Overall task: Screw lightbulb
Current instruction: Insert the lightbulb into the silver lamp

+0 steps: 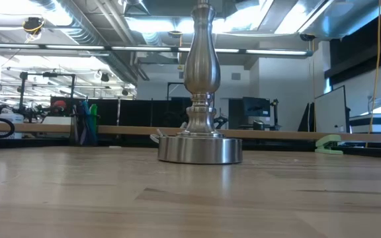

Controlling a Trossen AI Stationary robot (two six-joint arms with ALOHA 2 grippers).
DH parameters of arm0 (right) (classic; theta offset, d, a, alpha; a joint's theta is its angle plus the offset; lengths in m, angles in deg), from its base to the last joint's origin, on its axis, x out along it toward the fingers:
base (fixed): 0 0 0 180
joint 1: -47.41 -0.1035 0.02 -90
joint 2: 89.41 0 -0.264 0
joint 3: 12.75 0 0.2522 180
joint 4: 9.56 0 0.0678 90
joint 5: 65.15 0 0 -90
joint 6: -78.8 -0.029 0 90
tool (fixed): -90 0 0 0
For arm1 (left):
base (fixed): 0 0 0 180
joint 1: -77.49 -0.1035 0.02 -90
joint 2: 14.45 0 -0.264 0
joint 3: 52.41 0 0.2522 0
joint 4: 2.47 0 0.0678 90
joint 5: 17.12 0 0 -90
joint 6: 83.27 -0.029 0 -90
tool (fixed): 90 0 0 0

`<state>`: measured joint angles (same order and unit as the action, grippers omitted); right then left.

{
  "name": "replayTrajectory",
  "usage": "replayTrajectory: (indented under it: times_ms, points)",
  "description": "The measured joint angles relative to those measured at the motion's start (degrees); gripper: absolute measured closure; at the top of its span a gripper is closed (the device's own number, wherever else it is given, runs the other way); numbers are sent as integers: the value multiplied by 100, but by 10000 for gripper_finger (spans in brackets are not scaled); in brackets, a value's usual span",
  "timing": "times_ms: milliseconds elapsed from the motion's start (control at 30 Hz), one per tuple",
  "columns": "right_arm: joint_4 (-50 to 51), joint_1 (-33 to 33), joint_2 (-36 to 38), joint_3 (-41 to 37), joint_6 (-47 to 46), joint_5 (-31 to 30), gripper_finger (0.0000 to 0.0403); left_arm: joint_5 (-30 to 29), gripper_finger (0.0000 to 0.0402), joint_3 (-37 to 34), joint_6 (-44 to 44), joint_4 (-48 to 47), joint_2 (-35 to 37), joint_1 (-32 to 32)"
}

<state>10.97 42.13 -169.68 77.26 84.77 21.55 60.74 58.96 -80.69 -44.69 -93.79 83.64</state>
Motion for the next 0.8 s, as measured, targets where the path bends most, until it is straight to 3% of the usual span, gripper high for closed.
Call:
replayTrajectory:
  times_ms: [267, 400, 533, 800]
  points:
    - [10, 0, 0, 0, -7, -21, 252, 2, 88, 0, -449, 664, -528, 114]
    - [13, 0, 0, 0, -9, -23, 252, -34, 89, 0, -362, 592, -684, 103]
    - [11, 9, 0, 2, -22, -63, 252, -553, 92, 2, -245, 286, -654, 108]
    - [14, 7, 2, 2, -35, -58, 246, -486, 118, 0, -98, 192, -648, 111]
